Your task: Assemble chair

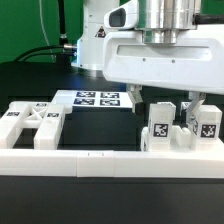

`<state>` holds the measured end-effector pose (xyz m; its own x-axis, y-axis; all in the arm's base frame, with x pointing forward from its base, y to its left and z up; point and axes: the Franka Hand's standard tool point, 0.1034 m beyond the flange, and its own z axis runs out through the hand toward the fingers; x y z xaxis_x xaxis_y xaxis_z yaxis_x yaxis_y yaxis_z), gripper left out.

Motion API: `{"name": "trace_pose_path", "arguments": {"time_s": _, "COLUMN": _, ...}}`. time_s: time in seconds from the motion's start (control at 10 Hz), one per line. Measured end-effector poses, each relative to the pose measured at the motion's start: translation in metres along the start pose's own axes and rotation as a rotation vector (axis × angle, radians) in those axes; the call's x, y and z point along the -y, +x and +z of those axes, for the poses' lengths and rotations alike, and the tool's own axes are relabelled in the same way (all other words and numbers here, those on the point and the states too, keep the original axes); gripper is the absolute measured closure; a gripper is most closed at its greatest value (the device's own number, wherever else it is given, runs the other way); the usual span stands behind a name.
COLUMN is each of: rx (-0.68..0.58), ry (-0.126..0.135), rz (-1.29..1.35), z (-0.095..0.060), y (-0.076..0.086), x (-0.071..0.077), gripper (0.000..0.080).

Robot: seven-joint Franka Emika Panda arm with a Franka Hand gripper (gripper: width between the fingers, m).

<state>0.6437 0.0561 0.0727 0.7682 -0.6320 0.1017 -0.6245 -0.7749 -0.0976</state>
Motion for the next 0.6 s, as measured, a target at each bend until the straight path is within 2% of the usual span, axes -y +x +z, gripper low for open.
{"name": "trace_pose_path", "arguments": {"time_s": 0.6, "rx": -0.009, "ry": -0.025, "rz": -0.439, "z": 0.0002, "y": 0.0018, "x": -0.0024, "gripper": 0.0164}}
